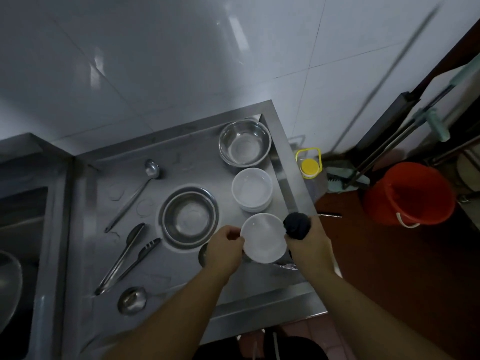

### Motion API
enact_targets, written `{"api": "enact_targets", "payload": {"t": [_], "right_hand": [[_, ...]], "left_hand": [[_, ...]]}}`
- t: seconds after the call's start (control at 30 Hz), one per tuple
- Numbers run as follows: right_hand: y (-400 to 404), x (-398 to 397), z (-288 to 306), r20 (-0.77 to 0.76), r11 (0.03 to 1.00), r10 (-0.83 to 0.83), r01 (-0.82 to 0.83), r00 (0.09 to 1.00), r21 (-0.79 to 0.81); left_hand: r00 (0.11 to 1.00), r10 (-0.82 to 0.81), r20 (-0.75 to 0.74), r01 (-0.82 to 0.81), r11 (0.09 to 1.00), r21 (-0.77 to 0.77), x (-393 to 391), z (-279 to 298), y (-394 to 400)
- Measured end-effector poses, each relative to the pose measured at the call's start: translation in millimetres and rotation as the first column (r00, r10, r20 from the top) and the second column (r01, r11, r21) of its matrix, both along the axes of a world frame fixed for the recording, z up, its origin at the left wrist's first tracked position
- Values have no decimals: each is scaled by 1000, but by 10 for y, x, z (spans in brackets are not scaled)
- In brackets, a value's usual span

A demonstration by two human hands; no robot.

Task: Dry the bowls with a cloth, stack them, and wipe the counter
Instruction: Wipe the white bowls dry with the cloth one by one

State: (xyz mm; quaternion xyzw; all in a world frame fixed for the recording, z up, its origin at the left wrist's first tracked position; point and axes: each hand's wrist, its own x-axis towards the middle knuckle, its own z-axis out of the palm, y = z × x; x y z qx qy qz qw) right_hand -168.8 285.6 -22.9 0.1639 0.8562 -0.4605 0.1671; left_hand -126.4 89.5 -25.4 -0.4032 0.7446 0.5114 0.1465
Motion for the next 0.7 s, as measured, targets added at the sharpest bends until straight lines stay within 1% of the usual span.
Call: {"api": "enact_targets", "payload": {"t": [0.1,0.2,0.43,0.5,0.6,0.7], "right_hand": [[-12,32,-29,-24,1000,6,-6,1000,-3],[-10,24,-32,-31,1000,30,-30,999,11],[32,23,56,-16,996,91,-90,996,17],[86,45,93,-42,995,99,-98,994,18],[179,92,146,-64,996,89,-88,994,23],[278,139,137,-31,998,54,-53,998,40]], "left_hand": [[1000,-25,5,26,998,-54,4,-17,8],[999,-34,8,35,997,-73,16,-8,30],[999,-21,28,21,999,-24,42,64,5],[999,-21,43,22,999,-25,97,115,-16],[998,-17,62,18,1000,-21,220,146,-95],[996,17,87,-17,1000,0,355,113,-184]]}}
